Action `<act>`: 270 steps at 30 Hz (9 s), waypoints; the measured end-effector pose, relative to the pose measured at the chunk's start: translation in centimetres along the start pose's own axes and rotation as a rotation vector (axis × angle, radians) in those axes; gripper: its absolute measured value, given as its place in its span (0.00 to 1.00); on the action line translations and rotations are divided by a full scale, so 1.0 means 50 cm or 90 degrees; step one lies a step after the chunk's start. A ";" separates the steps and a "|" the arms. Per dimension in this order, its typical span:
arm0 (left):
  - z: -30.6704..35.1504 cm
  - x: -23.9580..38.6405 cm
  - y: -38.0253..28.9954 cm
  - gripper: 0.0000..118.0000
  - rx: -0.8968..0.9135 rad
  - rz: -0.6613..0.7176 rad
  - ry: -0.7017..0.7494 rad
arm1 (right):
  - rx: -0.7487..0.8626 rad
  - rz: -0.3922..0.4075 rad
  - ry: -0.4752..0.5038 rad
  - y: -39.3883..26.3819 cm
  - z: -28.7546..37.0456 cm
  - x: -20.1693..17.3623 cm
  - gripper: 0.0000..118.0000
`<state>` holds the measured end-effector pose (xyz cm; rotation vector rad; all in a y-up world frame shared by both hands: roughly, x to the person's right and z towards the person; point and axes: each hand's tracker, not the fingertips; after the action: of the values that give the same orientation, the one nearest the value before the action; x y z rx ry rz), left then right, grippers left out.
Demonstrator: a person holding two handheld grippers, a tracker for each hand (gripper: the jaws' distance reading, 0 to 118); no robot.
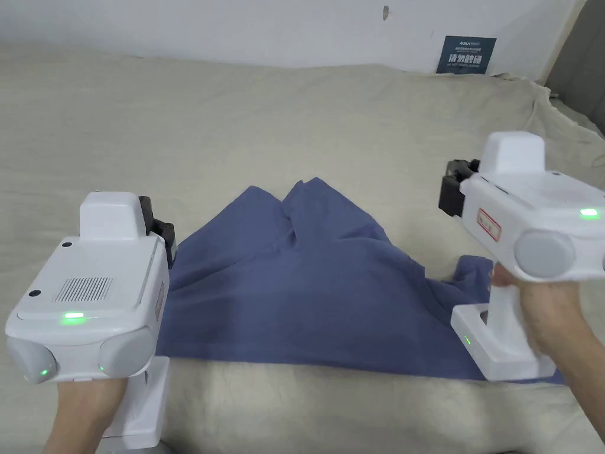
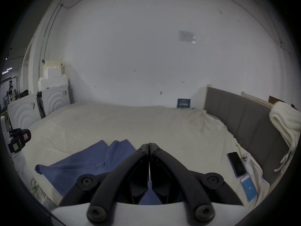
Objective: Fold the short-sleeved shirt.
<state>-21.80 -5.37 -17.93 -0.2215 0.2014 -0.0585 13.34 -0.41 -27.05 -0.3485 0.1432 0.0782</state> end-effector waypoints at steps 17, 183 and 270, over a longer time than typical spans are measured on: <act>-0.062 -0.025 -0.044 0.00 -0.058 0.036 0.023 | -0.480 0.075 0.002 -0.026 -0.498 -0.065 0.76; -0.358 -0.008 -0.100 0.02 -0.360 -0.094 0.034 | -0.381 -0.066 -0.153 -0.152 -0.253 0.191 0.02; 0.093 0.002 -0.030 0.00 -0.010 0.022 -0.066 | 0.072 -0.100 -0.079 -0.162 0.263 0.090 0.00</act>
<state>-20.78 -5.85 -13.16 -0.2357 0.1019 -0.0103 20.28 -3.25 -12.80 -0.2403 -0.0027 -0.0632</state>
